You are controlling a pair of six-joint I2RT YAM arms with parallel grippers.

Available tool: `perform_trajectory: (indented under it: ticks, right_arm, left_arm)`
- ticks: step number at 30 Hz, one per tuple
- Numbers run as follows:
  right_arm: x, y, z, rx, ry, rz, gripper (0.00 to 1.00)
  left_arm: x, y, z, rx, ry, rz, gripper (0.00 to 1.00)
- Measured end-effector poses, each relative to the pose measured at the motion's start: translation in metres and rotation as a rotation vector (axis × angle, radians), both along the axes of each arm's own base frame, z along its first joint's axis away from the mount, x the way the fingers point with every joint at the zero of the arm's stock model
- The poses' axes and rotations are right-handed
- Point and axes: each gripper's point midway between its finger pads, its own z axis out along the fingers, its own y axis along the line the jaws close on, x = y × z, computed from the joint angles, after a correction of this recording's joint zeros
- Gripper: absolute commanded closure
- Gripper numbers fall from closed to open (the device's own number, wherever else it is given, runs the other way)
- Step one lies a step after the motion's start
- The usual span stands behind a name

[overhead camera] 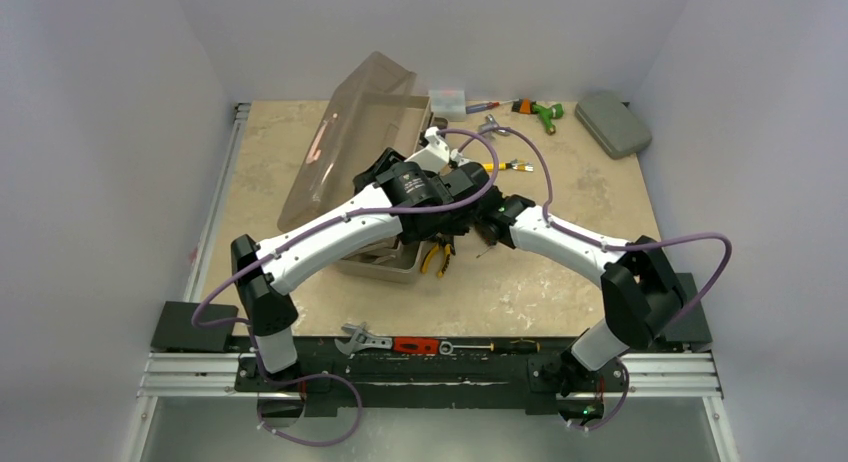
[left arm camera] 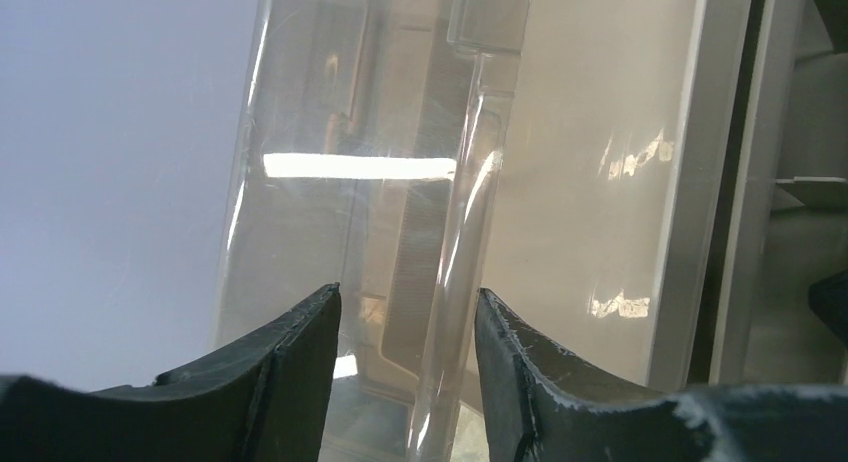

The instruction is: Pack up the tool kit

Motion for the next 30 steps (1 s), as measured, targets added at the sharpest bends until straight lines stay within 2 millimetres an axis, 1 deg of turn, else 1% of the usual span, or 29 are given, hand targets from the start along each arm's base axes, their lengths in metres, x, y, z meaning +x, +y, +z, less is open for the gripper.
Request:
perform_trajectory:
  ticks: [3,5,7,8,10,13,14,15,18,20,22,25,27,30]
  right_arm:
    - [0.001,0.004,0.003,0.011,-0.013,0.007,0.72]
    - [0.001,0.006,0.004,0.018,-0.018,0.01,0.82]
    - [0.002,0.006,0.005,0.022,-0.022,0.012,0.94]
    - [0.001,0.006,0.005,0.025,-0.018,0.009,0.97]
    - [0.001,0.005,0.004,0.024,-0.007,-0.005,1.0]
    - [0.004,0.004,0.004,0.028,-0.007,-0.024,1.0]
    - [0.005,0.004,0.005,0.028,-0.009,-0.026,1.0]
    - [0.005,0.003,0.005,0.028,-0.009,-0.029,1.0]
    - [0.007,0.003,0.005,0.026,-0.015,-0.037,1.0]
    - [0.007,0.003,0.005,0.026,-0.017,-0.039,1.0]
    - [0.008,0.002,0.005,0.027,-0.019,-0.042,1.0]
    - [0.009,0.001,0.005,0.027,-0.021,-0.044,1.0]
    - [0.01,-0.001,0.005,0.028,-0.026,-0.049,1.0]
    - [0.012,-0.003,0.005,0.023,-0.034,-0.054,1.0]
  left_arm:
    - [0.001,0.002,0.002,0.011,-0.019,0.006,0.56]
    - [0.002,0.003,0.003,0.019,-0.035,0.012,0.59]
    - [0.004,0.006,0.005,0.014,-0.058,0.029,0.6]
    - [0.006,0.008,0.005,0.012,-0.07,0.04,0.62]
    - [0.01,0.017,0.006,0.024,-0.092,0.067,0.66]
    - [0.017,0.036,0.012,0.053,-0.134,0.121,0.82]
    - [0.018,0.043,0.015,0.058,-0.146,0.137,0.9]
    - [0.02,0.051,0.018,0.064,-0.158,0.157,1.0]
    - [0.021,0.079,0.027,0.091,-0.169,0.216,1.0]
    - [0.02,0.097,0.029,0.104,-0.161,0.257,1.0]
    - [0.019,0.123,0.028,0.126,-0.133,0.311,1.0]
    - [0.011,0.164,0.018,0.13,-0.054,0.387,1.0]
    - [0.0,0.192,0.003,0.049,0.004,0.432,1.0]
    - [-0.011,0.213,-0.006,-0.119,0.037,0.454,1.0]
